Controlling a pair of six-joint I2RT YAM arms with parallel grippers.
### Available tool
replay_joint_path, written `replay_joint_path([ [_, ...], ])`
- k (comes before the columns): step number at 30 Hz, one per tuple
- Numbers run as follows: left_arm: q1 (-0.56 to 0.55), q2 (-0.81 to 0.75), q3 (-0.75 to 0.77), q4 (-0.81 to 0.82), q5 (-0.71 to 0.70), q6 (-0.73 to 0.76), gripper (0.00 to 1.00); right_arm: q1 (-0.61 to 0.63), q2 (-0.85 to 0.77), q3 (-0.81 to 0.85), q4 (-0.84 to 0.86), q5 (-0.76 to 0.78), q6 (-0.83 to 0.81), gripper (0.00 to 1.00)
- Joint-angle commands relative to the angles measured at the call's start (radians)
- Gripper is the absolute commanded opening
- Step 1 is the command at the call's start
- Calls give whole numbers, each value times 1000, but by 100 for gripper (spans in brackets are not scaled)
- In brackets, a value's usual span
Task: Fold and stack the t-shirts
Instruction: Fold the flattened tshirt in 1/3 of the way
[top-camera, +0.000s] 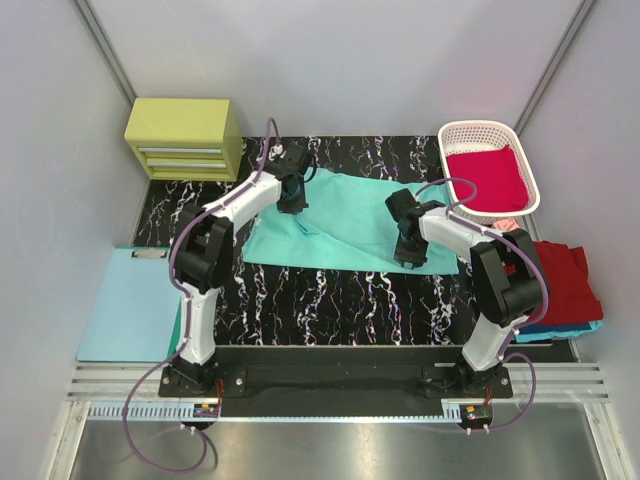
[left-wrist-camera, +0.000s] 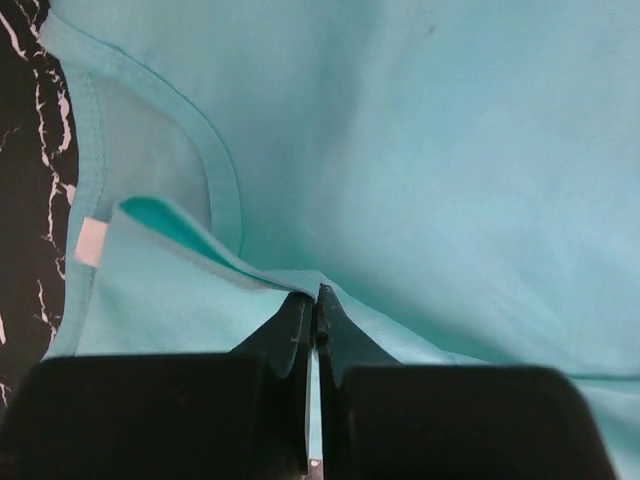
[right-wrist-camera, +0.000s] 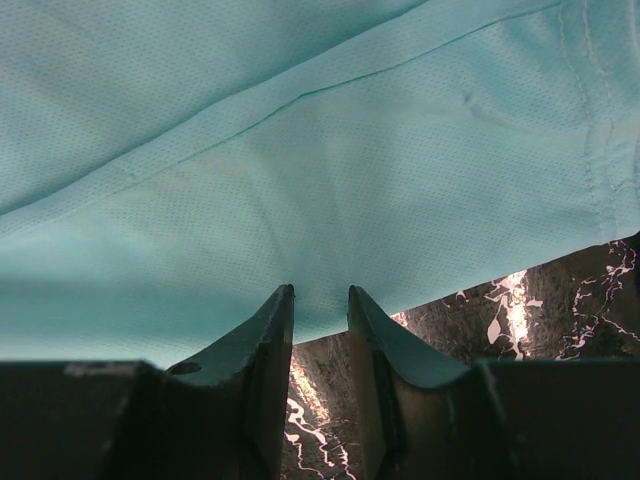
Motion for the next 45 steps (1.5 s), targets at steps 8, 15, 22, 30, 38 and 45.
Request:
replay_joint_path([
  [8, 20, 66, 67, -24, -32, 8, 46, 0, -46, -13, 17, 7, -16, 36],
  [15, -18, -285, -151, 87, -118, -9, 76, 0, -77, -15, 40, 24, -17, 38],
  [22, -60, -344, -349, 119, -77, -33, 75, -4, -22, 18, 40, 64, -11, 37],
  [30, -75, -270, -429, 136, -53, -22, 73, -58, 54, 81, 34, 68, -7, 37],
  [38, -74, -211, -415, 112, -53, -32, 73, -66, 5, 100, 11, 74, 3, 38],
  [45, -75, -235, -486, 38, -75, -59, 71, -66, -26, 94, 2, 76, 12, 39],
])
